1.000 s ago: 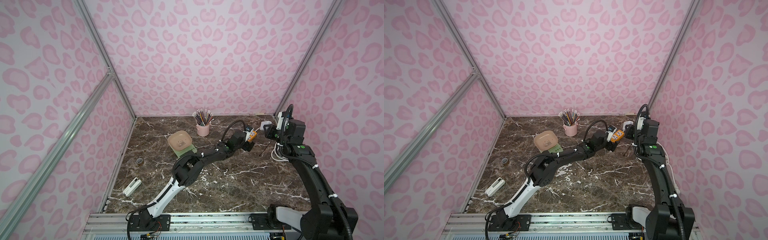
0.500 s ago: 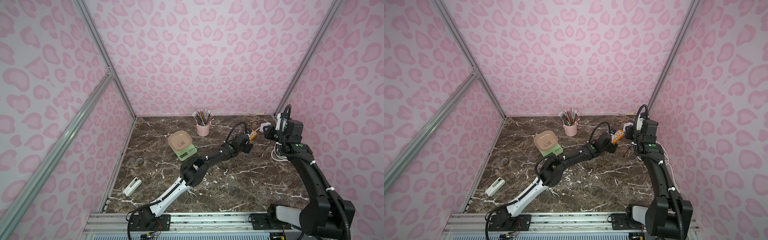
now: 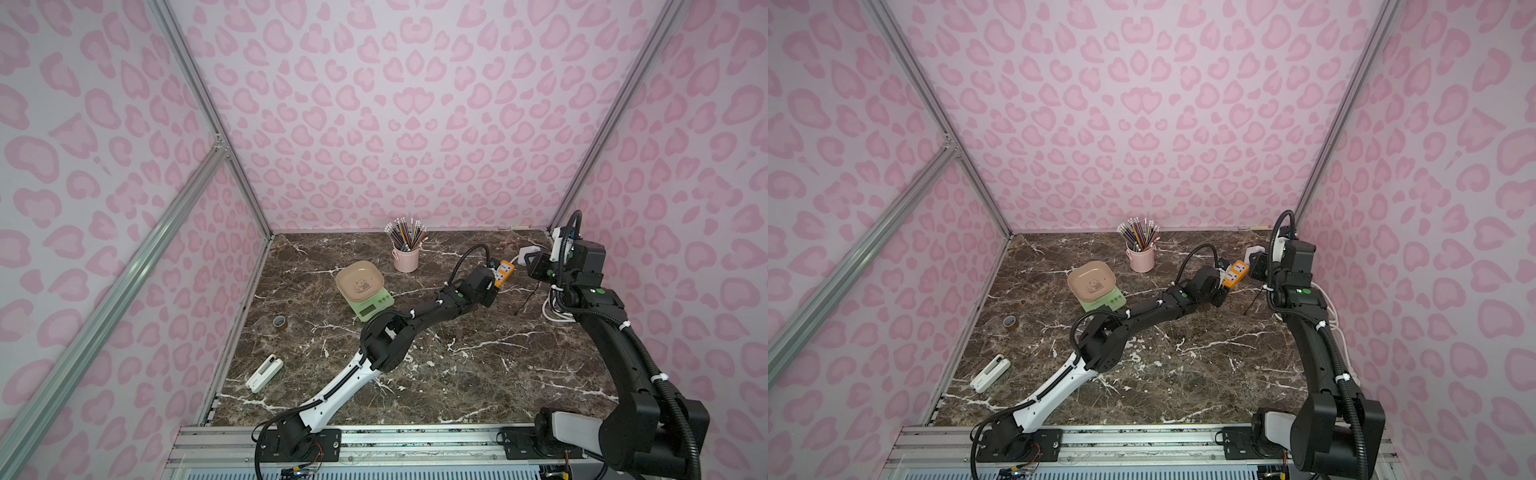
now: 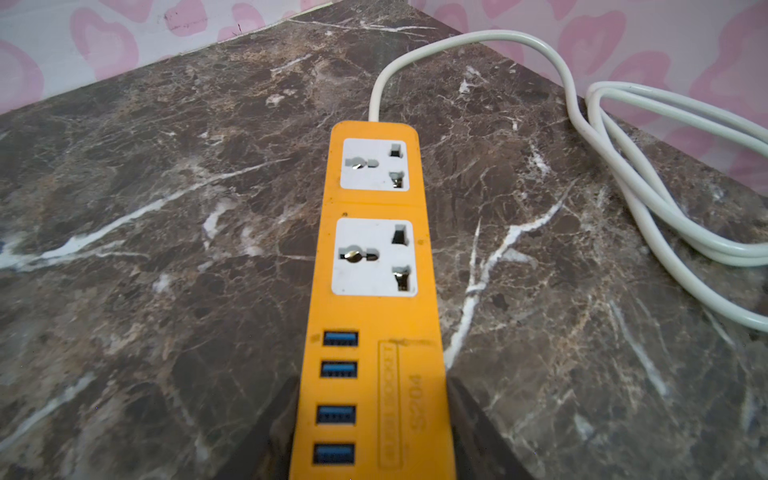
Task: Charge the electronic scale
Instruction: Move the socket to the center of the board.
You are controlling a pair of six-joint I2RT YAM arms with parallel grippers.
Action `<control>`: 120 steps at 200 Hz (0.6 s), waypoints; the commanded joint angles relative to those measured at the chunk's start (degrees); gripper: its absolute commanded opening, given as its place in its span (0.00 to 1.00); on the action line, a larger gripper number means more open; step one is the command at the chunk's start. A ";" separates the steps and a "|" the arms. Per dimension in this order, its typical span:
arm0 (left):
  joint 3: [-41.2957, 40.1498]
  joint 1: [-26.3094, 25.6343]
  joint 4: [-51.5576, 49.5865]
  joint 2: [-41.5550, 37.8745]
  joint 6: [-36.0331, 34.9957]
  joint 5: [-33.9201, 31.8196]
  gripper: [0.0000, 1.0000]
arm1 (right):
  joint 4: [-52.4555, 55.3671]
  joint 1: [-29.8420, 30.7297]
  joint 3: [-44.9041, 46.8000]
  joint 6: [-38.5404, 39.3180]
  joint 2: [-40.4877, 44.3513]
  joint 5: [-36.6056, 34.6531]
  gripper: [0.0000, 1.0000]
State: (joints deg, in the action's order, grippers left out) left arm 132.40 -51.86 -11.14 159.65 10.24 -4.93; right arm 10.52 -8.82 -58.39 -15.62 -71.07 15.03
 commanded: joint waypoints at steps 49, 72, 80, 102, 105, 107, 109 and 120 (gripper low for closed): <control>-22.80 -0.01 10.43 -13.97 -3.61 -0.84 0.43 | -2.52 0.08 2.47 0.35 0.89 3.72 0.04; -34.27 -0.01 15.70 -20.52 -4.51 -1.51 0.43 | -3.39 1.81 4.59 0.28 0.99 3.45 0.03; -37.51 0.00 16.78 -22.35 -4.85 -1.50 0.43 | -3.56 3.02 5.11 0.39 0.80 2.99 0.03; -43.96 0.08 18.03 -26.82 -5.81 -2.11 0.45 | -3.51 7.22 6.00 1.15 -0.43 1.33 0.02; -44.87 0.01 18.18 -27.40 -5.91 -2.22 0.45 | -3.48 7.61 6.08 1.20 -0.73 0.98 0.02; -45.56 0.07 18.37 -27.73 -5.95 -2.31 0.45 | -3.42 8.10 6.05 1.14 -0.80 0.73 0.02; -46.20 0.11 18.48 -28.08 -6.00 -2.42 0.46 | -3.41 8.44 6.08 1.16 -0.97 0.60 0.02; -49.62 0.46 19.57 -29.90 -5.85 -2.60 0.47 | -3.83 10.29 6.22 1.37 -1.85 0.59 0.02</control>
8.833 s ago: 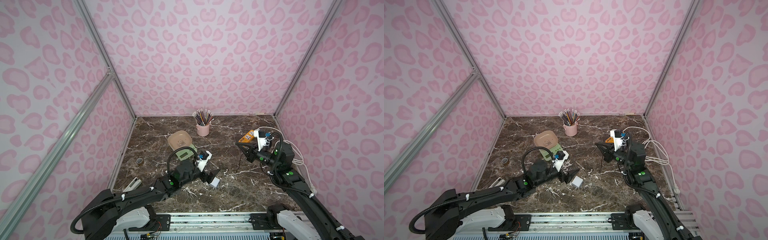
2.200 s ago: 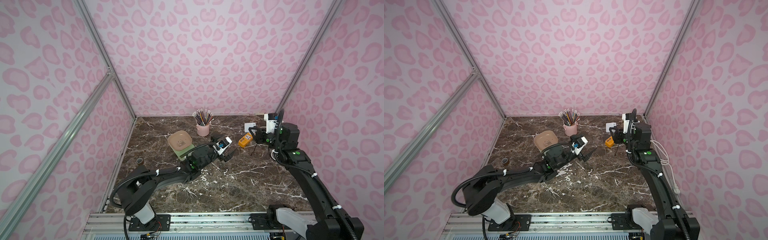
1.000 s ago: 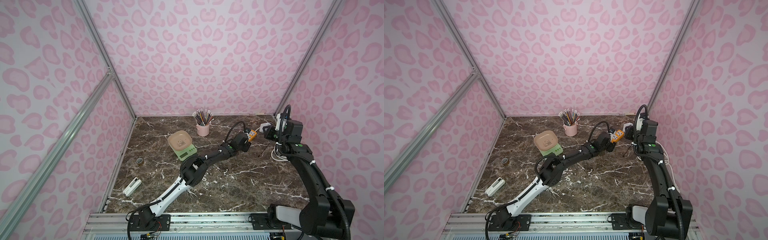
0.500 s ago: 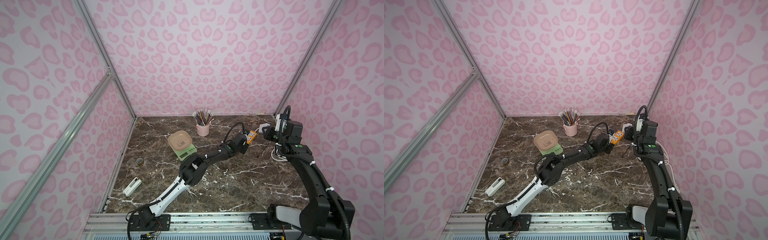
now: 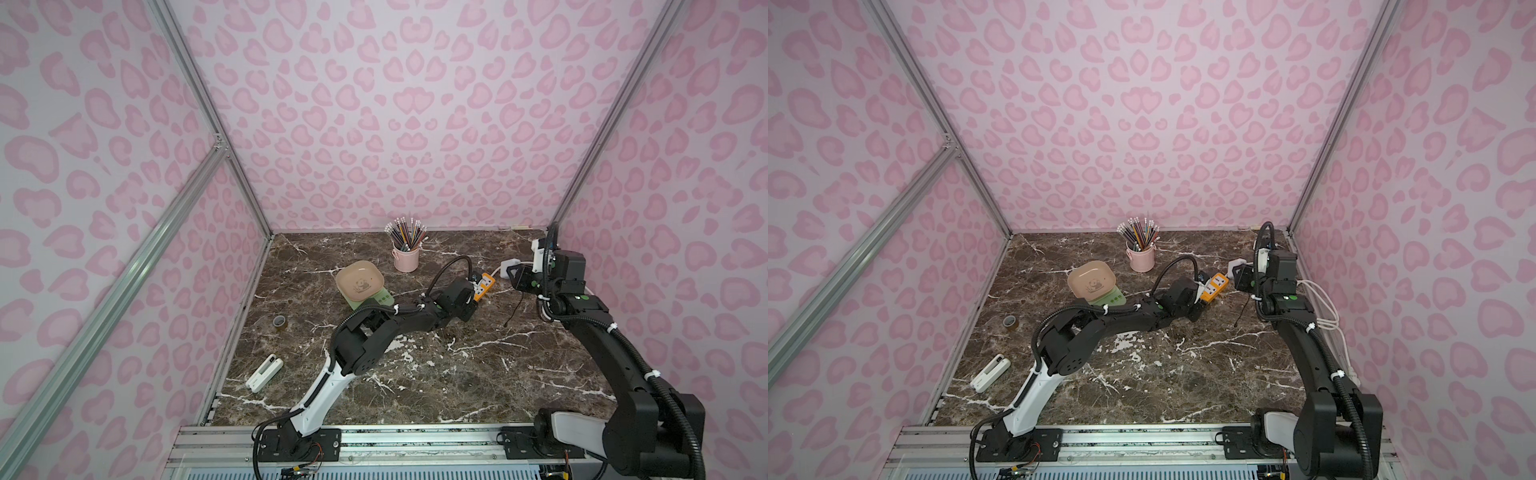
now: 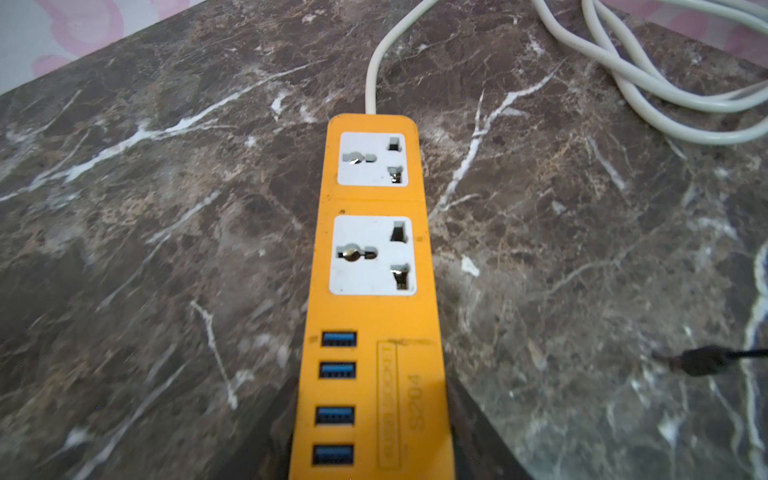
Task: Charge the electronic scale
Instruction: Move the socket to the center of the board.
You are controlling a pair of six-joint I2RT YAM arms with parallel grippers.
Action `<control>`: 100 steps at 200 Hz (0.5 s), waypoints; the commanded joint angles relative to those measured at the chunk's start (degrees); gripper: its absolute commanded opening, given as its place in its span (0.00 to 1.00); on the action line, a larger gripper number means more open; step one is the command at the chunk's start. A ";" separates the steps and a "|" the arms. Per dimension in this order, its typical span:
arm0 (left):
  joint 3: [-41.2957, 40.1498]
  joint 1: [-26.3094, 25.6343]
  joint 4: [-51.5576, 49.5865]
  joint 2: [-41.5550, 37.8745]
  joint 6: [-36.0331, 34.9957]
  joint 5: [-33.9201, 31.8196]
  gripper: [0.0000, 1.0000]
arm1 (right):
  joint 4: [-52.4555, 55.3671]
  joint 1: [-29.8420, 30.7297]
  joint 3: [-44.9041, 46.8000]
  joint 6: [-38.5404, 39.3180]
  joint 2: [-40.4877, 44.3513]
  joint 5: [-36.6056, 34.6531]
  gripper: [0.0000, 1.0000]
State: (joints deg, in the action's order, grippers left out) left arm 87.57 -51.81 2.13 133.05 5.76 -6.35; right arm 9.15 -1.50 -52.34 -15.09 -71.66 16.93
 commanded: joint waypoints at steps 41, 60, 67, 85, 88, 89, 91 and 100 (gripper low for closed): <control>-12.68 2.43 8.56 -7.38 -0.99 -0.59 0.52 | -4.13 8.87 0.05 2.22 -4.14 -3.25 0.02; -14.96 3.17 9.94 -8.63 -0.82 -0.92 0.56 | -4.85 11.10 -0.24 3.71 -5.90 -3.58 0.02; -14.97 3.57 10.14 -8.71 -0.67 -1.27 0.60 | -5.05 11.99 -0.44 4.47 -6.47 -3.97 0.02; -17.53 4.66 10.21 -8.94 0.00 -2.11 0.68 | -4.90 13.47 -1.50 6.65 -8.62 -5.00 0.03; -17.64 4.76 10.26 -9.06 0.10 -2.23 0.69 | -4.85 13.60 -1.73 7.00 -9.01 -4.98 0.03; -17.71 4.78 10.30 -9.05 0.20 -2.29 0.69 | -4.80 13.61 -1.86 7.09 -9.15 -4.98 0.03; -17.81 4.92 10.40 -9.09 0.30 -2.38 0.70 | -4.70 13.82 -1.99 7.33 -9.43 -4.89 0.03; -18.17 5.43 10.64 -9.38 0.63 -2.59 0.72 | -4.59 14.11 -2.66 8.07 -10.58 -4.88 0.03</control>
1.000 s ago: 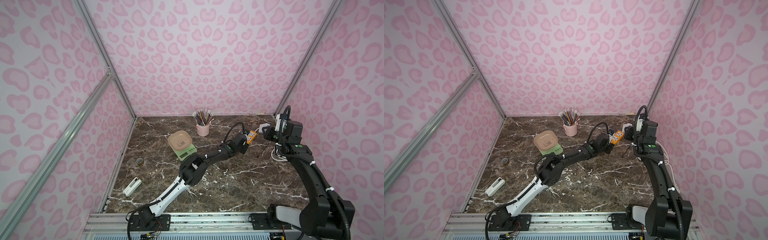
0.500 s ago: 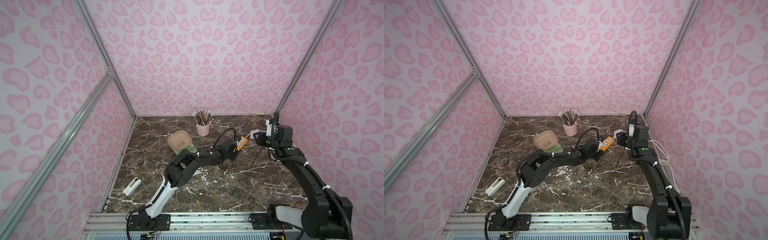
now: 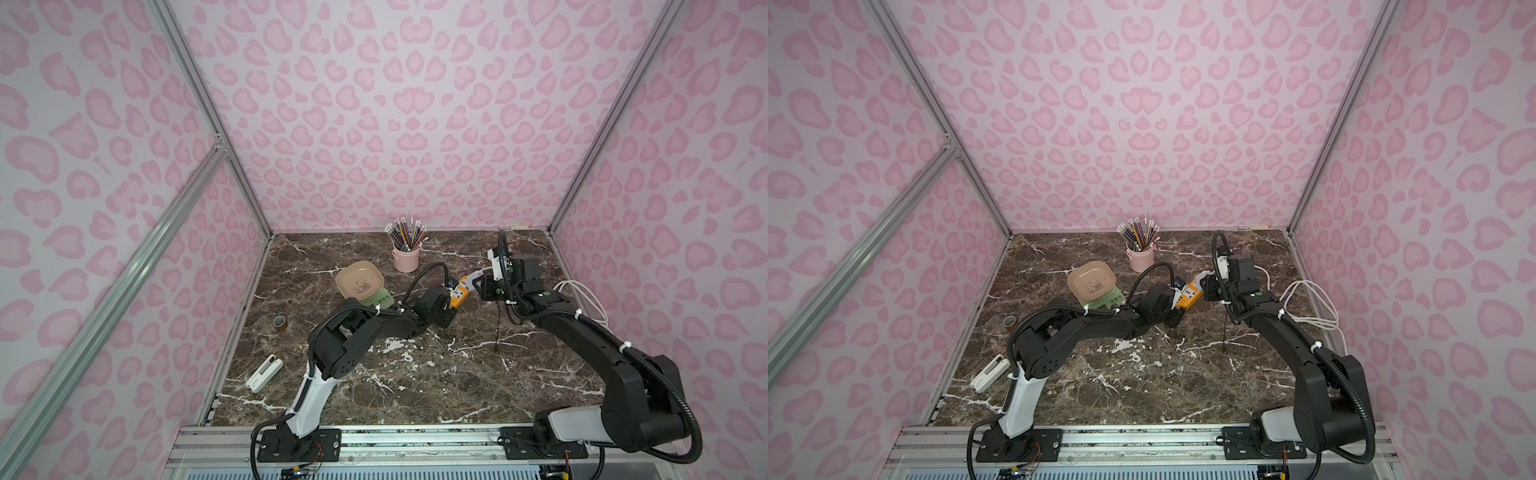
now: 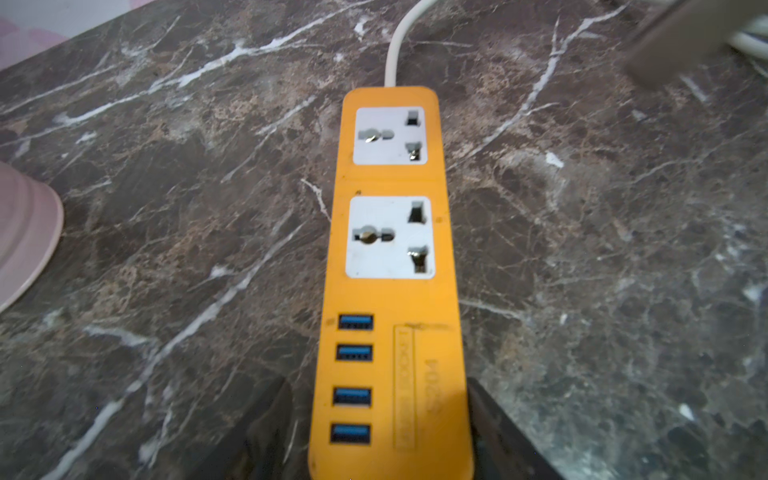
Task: Charge the electronic scale
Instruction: Move the socket to the center of the board, then insert the plug into the socket.
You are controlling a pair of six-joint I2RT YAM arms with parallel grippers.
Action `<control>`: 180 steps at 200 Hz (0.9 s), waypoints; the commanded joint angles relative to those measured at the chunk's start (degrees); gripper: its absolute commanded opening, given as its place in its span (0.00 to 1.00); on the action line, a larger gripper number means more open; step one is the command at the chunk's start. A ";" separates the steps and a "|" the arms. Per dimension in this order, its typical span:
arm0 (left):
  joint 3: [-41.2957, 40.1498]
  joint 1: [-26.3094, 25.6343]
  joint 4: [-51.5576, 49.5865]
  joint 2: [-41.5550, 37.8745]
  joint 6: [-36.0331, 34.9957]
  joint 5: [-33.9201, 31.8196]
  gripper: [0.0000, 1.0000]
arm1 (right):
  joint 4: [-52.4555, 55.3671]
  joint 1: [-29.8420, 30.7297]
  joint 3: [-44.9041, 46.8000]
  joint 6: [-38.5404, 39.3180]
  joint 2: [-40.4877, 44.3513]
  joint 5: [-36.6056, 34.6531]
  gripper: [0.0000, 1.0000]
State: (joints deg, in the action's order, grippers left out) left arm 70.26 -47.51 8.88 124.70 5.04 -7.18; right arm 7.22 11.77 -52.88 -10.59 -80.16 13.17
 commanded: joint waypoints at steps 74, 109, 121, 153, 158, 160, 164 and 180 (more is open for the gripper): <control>-3.55 5.52 6.32 -4.08 6.77 -1.43 0.72 | -4.41 5.13 -6.51 9.52 -11.00 -3.97 0.04; -7.72 6.29 8.38 -8.56 7.20 0.19 0.72 | -5.02 6.75 -8.74 11.70 -14.65 -6.60 0.04; -9.46 6.42 8.93 -10.31 7.34 0.79 0.73 | -5.11 6.71 -9.49 11.98 -15.73 -7.16 0.04; -13.73 6.55 9.72 -15.08 7.79 1.55 0.73 | -5.38 6.86 -11.22 12.41 -18.16 -7.51 0.03; -14.33 6.55 9.66 -15.90 7.79 1.49 0.73 | -5.31 6.97 -11.46 12.45 -18.55 -7.66 0.03; -14.64 6.55 9.73 -16.25 7.86 1.47 0.73 | -5.34 7.00 -11.50 12.46 -18.61 -7.75 0.03; -15.14 6.55 9.75 -16.93 7.88 1.47 0.73 | -5.34 6.96 -11.63 12.51 -18.87 -7.83 0.03; -16.99 6.64 9.92 -19.63 7.81 1.38 0.73 | -5.58 7.02 -11.95 12.52 -19.50 -7.73 0.03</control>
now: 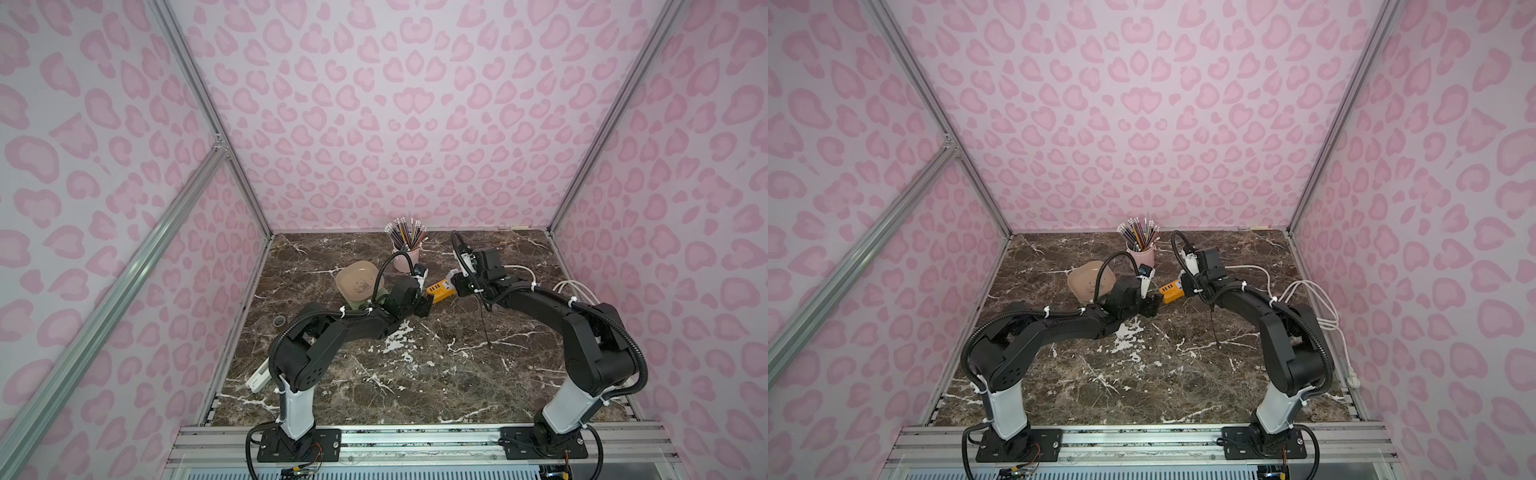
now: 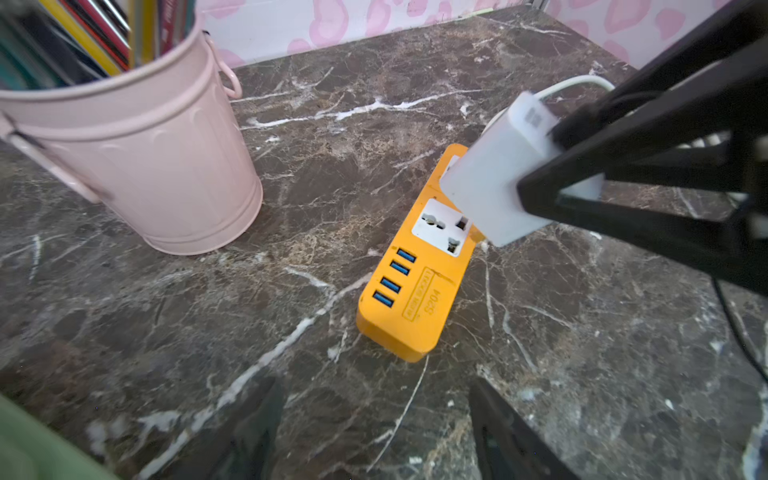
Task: Charge the electronic scale
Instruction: Insert the plug into the socket.
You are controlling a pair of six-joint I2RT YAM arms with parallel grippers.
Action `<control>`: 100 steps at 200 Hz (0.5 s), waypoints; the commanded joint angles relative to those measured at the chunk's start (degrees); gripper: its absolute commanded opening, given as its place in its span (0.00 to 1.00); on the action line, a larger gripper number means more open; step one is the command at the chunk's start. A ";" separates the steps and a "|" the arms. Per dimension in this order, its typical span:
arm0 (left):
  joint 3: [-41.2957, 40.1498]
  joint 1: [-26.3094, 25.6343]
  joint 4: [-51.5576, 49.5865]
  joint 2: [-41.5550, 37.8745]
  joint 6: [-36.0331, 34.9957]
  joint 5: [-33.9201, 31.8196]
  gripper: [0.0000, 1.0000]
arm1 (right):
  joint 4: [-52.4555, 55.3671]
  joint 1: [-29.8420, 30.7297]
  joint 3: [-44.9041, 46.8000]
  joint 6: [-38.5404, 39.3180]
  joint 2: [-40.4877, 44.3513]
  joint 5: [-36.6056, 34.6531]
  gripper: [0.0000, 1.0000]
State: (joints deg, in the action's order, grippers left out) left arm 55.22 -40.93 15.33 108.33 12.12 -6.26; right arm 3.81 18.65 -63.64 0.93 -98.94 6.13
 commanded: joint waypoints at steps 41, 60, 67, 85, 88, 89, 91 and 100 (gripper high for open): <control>-4.70 0.23 2.57 -9.63 0.45 0.13 0.73 | -2.13 0.33 -1.92 1.44 -2.22 -1.02 0.03; -5.53 0.32 2.34 -12.06 0.20 -0.15 0.73 | -1.97 0.41 -2.05 1.71 -2.71 -1.68 0.03; -5.65 0.34 2.20 -12.79 0.05 -0.15 0.73 | -2.05 0.42 -1.94 1.71 -2.76 -1.74 0.03; -6.07 0.33 1.89 -14.39 -0.08 -0.48 0.74 | -1.93 0.66 -2.18 1.71 -3.43 -1.44 0.03; -6.15 0.32 1.85 -14.65 -0.07 -0.55 0.73 | -1.76 0.72 -2.32 1.77 -3.62 -1.59 0.03; -6.21 0.32 1.83 -14.69 -0.07 -0.57 0.74 | -1.69 0.70 -2.35 1.78 -3.63 -1.62 0.03; -6.25 0.32 1.86 -14.87 -0.12 -0.59 0.74 | -1.59 0.73 -2.36 1.86 -3.74 -1.71 0.03; -6.35 0.46 1.63 -15.40 -0.23 -0.75 0.74 | -1.05 1.03 -2.68 2.12 -4.11 -1.99 0.03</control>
State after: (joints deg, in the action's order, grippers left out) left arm 49.19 -40.69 15.84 94.39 12.32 -6.39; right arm 2.85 19.09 -65.19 1.87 -102.10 5.04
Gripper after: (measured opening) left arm 0.738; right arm 0.324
